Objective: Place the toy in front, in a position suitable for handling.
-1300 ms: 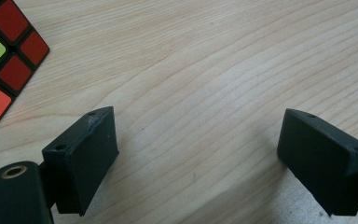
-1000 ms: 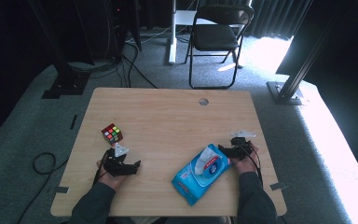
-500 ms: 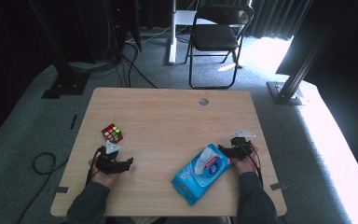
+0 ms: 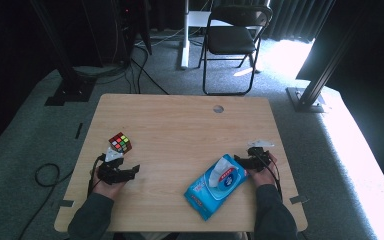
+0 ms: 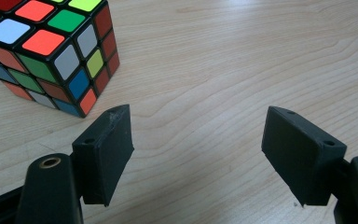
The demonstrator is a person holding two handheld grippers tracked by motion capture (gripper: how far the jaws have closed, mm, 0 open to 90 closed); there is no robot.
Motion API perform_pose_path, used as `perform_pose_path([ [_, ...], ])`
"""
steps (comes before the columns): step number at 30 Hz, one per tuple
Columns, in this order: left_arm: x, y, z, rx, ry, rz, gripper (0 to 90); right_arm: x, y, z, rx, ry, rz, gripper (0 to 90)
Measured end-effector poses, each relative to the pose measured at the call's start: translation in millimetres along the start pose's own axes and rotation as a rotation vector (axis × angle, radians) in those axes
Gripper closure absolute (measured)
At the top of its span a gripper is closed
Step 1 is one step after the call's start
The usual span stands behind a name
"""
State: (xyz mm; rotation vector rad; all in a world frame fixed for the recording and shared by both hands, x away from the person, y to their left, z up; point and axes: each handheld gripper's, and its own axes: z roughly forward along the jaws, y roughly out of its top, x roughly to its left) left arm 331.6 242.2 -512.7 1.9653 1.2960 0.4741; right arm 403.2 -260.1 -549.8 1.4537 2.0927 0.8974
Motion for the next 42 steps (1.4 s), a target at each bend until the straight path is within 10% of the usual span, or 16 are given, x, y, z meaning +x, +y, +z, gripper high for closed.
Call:
perform_pose_path([
  [42, 12.4, 29.1, -12.7, -0.034, 0.065, 0.074, 24.6, 0.0, 0.0, 0.0, 0.000, 0.000, 0.000, 10.6],
])
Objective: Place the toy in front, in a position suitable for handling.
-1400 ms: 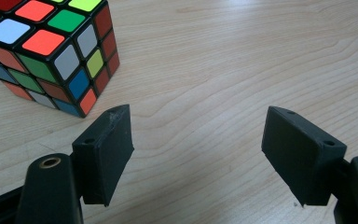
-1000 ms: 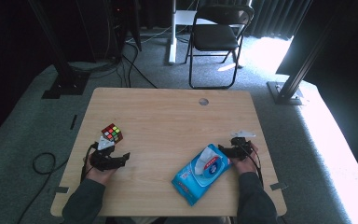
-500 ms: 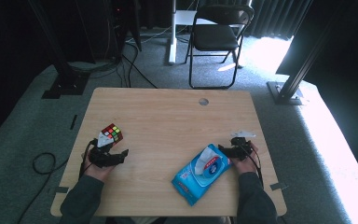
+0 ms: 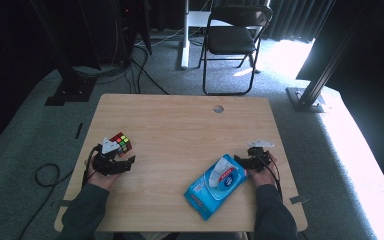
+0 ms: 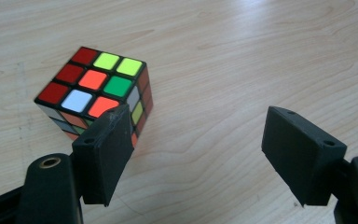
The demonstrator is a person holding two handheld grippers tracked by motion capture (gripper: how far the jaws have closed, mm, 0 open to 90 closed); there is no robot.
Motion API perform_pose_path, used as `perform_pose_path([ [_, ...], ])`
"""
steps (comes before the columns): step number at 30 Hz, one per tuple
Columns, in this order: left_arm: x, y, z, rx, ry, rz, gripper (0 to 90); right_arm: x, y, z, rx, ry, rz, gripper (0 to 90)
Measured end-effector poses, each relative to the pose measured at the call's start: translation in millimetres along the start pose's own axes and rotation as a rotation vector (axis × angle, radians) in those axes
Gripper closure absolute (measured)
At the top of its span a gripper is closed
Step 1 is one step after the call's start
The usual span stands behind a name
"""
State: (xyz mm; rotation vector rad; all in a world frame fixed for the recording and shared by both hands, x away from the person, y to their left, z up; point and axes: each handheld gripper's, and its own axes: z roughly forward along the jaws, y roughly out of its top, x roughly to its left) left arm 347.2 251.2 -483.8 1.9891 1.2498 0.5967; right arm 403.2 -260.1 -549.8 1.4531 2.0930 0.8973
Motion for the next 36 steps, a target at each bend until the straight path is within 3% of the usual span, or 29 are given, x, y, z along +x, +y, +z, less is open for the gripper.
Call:
perform_pose_path([
  [22, 14.7, 14.7, -1.2, -0.023, 0.032, 0.005, 24.5, 0.0, 0.0, 0.0, 0.000, 0.000, 0.001, 10.6],
  [36, 27.9, 20.7, 5.4, -0.009, 0.063, 0.006, 24.0, 0.0, 0.0, 0.1, 0.000, 0.000, 0.000, 10.6],
])
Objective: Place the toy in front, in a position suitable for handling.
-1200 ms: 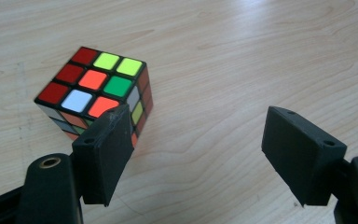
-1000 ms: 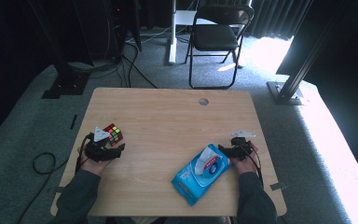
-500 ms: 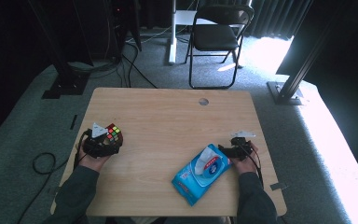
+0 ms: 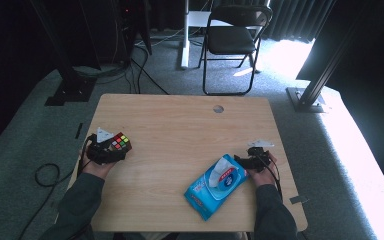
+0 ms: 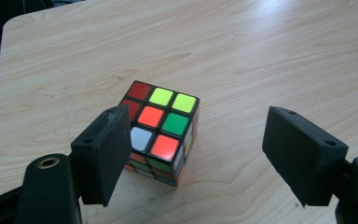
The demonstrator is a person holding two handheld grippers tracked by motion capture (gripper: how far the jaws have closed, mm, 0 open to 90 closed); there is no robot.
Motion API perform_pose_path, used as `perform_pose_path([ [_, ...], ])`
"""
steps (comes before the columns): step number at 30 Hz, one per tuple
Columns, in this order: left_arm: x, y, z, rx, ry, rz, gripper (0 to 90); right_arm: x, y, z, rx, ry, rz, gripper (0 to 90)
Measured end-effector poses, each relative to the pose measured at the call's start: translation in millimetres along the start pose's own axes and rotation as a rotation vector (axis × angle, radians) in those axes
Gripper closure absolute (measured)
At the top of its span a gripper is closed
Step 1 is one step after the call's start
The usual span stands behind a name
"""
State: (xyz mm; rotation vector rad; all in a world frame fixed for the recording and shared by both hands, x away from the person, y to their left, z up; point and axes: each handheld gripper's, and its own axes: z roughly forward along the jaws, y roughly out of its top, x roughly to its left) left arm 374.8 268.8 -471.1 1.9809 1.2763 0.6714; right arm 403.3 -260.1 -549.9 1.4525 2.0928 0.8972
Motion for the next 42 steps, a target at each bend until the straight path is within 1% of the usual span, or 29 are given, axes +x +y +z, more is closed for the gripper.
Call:
perform_pose_path([
  [4, 4.1, 1.4, 2.4, 0.009, 0.008, -0.001, 24.0, 0.0, 0.0, 0.0, 0.000, 0.000, 0.000, 10.6],
  [11, 11.1, 1.5, 6.6, 0.017, 0.013, -0.016, 23.3, 0.0, 0.0, 0.0, 0.000, 0.000, 0.000, 10.6],
  [13, 13.9, 1.3, 8.0, 0.015, 0.006, -0.018, 23.1, 0.0, 0.0, 0.0, 0.000, 0.000, 0.001, 10.6],
  [20, 24.1, -0.6, 18.0, 0.031, 0.013, -0.022, 21.8, 0.0, 0.0, 0.0, 0.000, 0.000, 0.000, 10.6],
  [25, 27.1, -0.8, 23.1, 0.042, 0.012, -0.017, 20.9, 0.0, 0.0, 0.0, 0.000, 0.000, 0.000, 10.6],
  [31, 31.3, -2.4, 32.0, 0.065, 0.014, -0.031, 20.8, 0.0, 0.0, 0.0, 0.000, 0.000, 0.000, 10.5],
  [34, 33.2, -4.0, 36.1, 0.072, 0.011, -0.032, 20.7, 0.0, 0.0, 0.0, 0.000, 0.000, 0.000, 10.6],
  [36, 34.4, -4.7, 39.0, 0.076, 0.000, -0.034, 20.0, 0.0, 0.0, 0.0, 0.000, 0.000, 0.000, 10.6],
  [40, 33.3, -5.6, 44.2, 0.084, -0.005, -0.018, 20.0, 0.0, 0.0, 0.0, 0.000, 0.000, 0.000, 10.6],
  [42, 33.2, -6.0, 45.8, 0.088, -0.006, -0.017, 20.1, 0.0, 0.0, 0.0, 0.000, 0.000, 0.000, 10.6],
])
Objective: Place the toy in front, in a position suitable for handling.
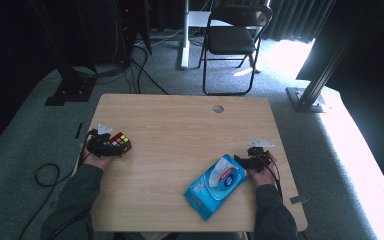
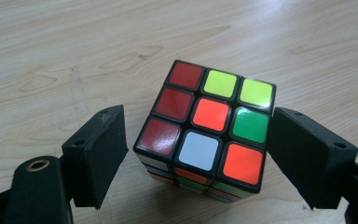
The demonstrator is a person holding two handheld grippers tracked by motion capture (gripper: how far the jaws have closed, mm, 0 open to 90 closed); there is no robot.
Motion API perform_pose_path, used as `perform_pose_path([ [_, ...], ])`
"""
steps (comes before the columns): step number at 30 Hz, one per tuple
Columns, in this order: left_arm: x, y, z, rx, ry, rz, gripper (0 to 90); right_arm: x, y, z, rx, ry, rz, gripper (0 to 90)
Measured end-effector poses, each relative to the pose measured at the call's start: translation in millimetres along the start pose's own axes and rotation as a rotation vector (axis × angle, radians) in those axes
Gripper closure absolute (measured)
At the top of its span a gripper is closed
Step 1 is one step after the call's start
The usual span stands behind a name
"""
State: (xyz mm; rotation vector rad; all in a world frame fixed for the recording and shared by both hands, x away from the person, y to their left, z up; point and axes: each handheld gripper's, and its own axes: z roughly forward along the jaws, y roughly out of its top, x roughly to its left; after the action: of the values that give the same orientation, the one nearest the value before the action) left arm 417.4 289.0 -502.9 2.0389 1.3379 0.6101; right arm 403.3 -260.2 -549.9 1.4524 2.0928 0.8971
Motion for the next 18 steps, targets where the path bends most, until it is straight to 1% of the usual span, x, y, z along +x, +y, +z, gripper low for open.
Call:
perform_pose_path([
  [3, 0.4, -1.1, 4.7, 0.014, -0.005, -0.006, 20.3, 0.0, 0.0, 0.0, 0.000, 0.000, 0.000, 10.6],
  [6, 0.3, -1.7, 6.4, 0.021, -0.008, -0.006, 22.5, 0.0, 0.0, 0.0, 0.000, 0.000, 0.000, 10.6],
  [7, 0.3, -2.3, 7.2, 0.024, -0.016, -0.006, 22.5, 0.0, 0.0, 0.0, 0.000, 0.000, 0.000, 10.6],
  [10, 0.1, -3.3, 7.9, 0.030, -0.025, -0.012, 29.6, 0.0, 0.0, 0.0, 0.000, 0.000, 0.000, 10.5],
  [13, 1.1, -3.3, 6.5, 0.037, -0.033, -0.017, 33.5, 0.0, 0.0, 0.0, 0.000, 0.000, 0.000, 10.6],
  [18, 0.9, -3.2, 6.1, 0.040, -0.029, -0.023, 34.0, 0.0, 0.0, 0.0, 0.000, 0.000, 0.000, 10.6],
])
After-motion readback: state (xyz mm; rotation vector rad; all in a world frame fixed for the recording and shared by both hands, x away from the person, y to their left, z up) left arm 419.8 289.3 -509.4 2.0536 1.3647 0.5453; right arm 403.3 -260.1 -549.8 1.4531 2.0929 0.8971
